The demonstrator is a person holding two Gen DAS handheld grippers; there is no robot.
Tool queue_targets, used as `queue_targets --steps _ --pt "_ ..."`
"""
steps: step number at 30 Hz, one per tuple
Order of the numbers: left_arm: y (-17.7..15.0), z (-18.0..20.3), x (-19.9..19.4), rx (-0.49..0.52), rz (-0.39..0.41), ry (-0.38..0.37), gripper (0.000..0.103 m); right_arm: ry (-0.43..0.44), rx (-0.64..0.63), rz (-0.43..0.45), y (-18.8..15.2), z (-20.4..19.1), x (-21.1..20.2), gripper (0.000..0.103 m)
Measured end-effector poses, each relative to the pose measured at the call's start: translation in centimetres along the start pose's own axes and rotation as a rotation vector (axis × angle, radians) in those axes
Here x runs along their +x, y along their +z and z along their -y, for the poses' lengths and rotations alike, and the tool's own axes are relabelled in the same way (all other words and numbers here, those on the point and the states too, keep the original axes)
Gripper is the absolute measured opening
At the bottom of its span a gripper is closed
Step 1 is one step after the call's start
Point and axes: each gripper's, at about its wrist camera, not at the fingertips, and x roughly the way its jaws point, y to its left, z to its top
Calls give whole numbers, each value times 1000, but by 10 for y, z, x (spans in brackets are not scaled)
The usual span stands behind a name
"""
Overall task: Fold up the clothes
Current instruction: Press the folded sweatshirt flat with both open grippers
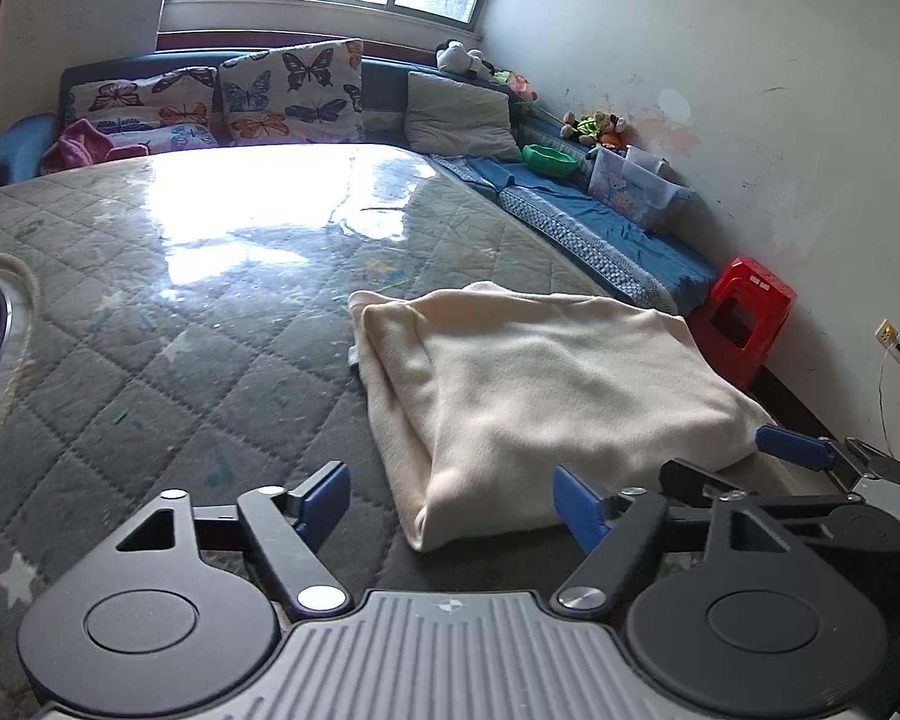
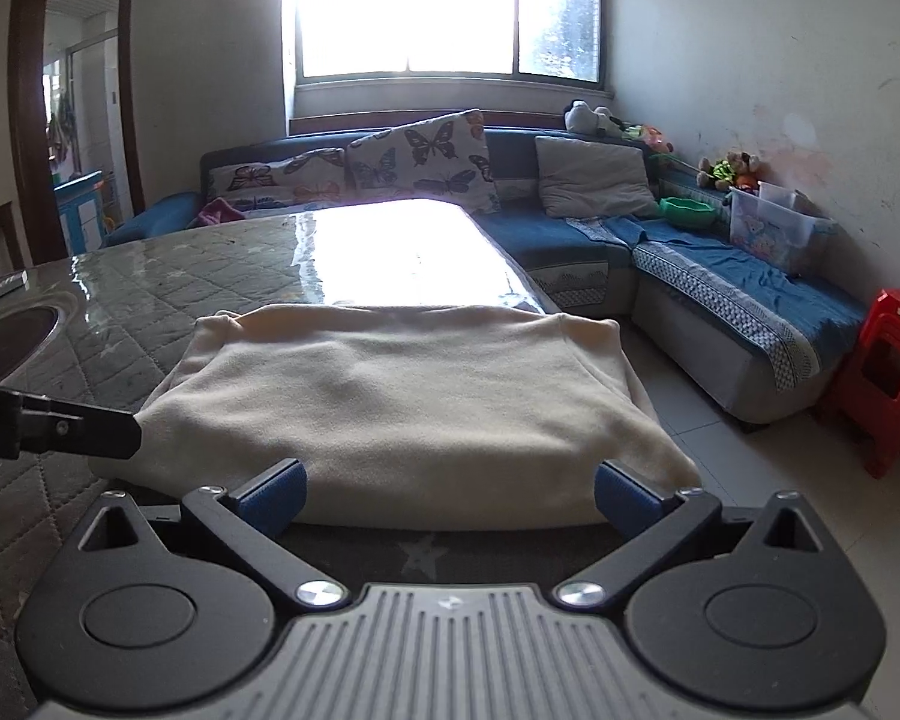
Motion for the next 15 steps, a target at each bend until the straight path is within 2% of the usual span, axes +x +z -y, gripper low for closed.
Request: queue_targets --steps 7,15 --pt "-9 -2 -12 5 16 23 102 25 57 -22 -9 0 -10 103" --pt "-21 -2 -18 21 18 32 103 19 96 -20 -19 -6 -22 103"
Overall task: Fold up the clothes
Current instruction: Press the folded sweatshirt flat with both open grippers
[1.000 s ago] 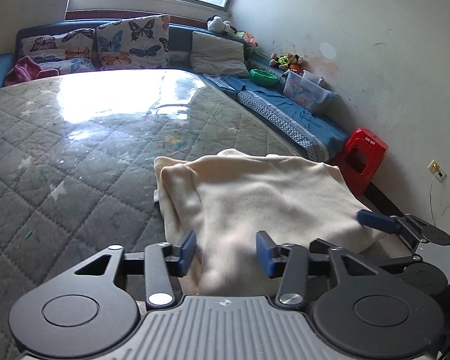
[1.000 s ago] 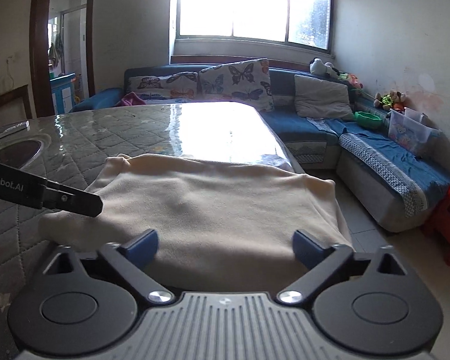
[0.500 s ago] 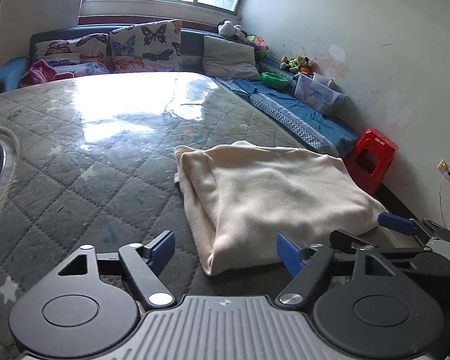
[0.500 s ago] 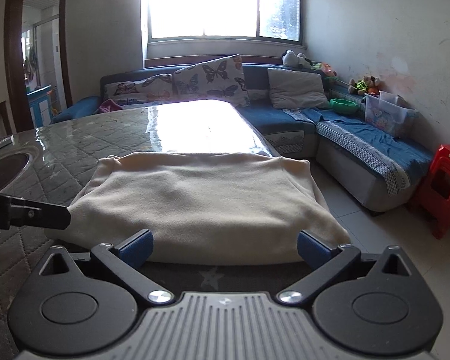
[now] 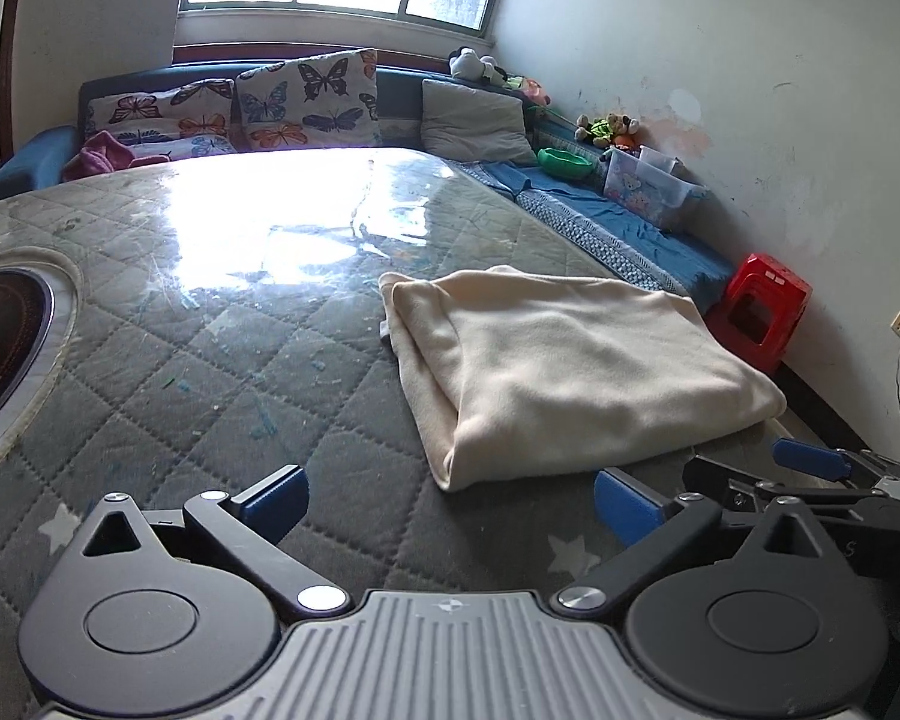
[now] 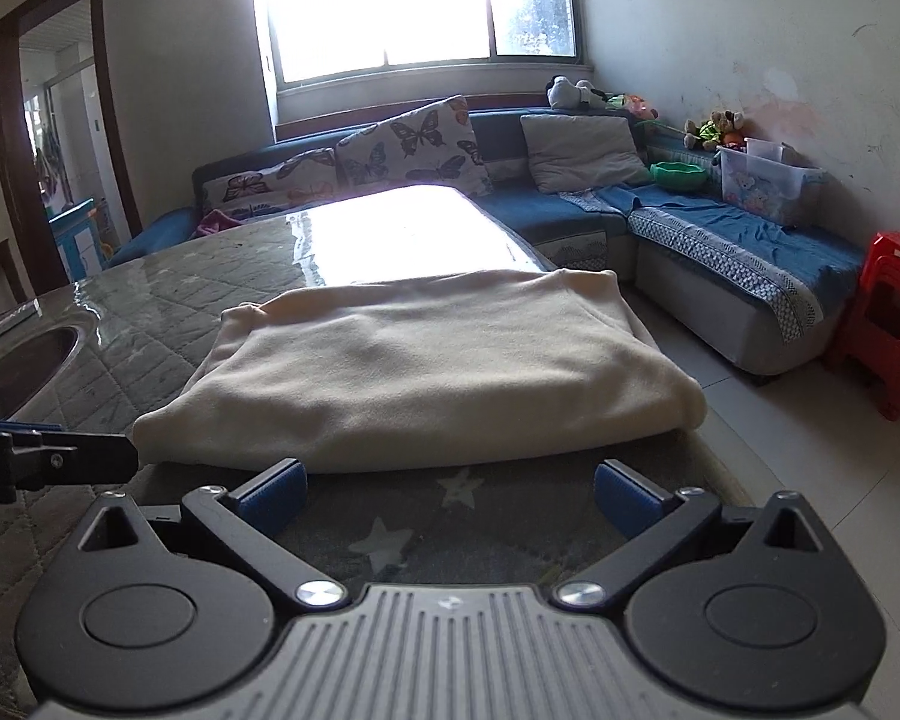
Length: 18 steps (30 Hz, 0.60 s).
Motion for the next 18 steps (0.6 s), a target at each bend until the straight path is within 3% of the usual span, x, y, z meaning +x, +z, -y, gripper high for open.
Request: queue_targets --steps 18 --pt "-14 7 -9 15 -12 -6 103 -22 37 -17 -14 -2 -6 103"
